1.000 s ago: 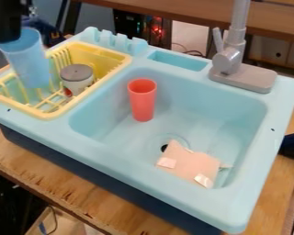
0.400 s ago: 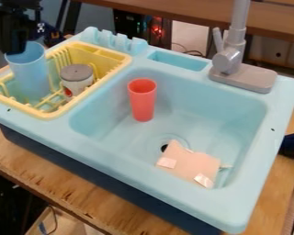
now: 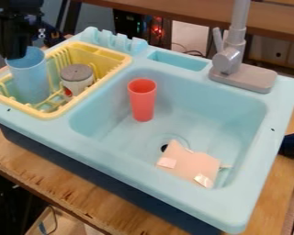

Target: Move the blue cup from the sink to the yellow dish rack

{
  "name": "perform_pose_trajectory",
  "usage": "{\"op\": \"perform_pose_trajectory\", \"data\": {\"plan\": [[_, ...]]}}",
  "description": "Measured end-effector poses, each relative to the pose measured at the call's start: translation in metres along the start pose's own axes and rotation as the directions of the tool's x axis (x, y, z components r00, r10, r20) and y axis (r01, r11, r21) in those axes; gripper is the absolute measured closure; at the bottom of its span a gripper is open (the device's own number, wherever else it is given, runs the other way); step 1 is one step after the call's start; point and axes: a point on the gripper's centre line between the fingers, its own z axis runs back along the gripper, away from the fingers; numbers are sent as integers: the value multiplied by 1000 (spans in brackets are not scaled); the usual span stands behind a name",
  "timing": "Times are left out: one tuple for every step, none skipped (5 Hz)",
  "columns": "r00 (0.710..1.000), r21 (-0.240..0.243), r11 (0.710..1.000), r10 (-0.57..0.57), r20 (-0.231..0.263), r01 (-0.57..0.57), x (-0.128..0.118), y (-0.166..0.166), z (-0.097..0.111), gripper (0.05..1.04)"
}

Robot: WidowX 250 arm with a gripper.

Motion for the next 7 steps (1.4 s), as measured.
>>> {"op": "perform_pose_trajectory", "data": {"plan": [[1000, -35, 999, -24, -21, 23, 3, -4, -9, 1014], [999, -43, 999, -30, -25, 29, 2, -4, -9, 1014], [999, -87, 996, -20, -25, 18, 0, 3, -16, 988], [999, -93, 996, -22, -50, 17, -3, 5, -19, 824], [998, -100, 995, -24, -63, 17, -3, 5, -22, 563], [997, -113, 993, -34, -64, 26, -4, 3, -20, 253], [1000, -29, 1000, -3, 26, 4, -19, 3, 14, 71]]}}
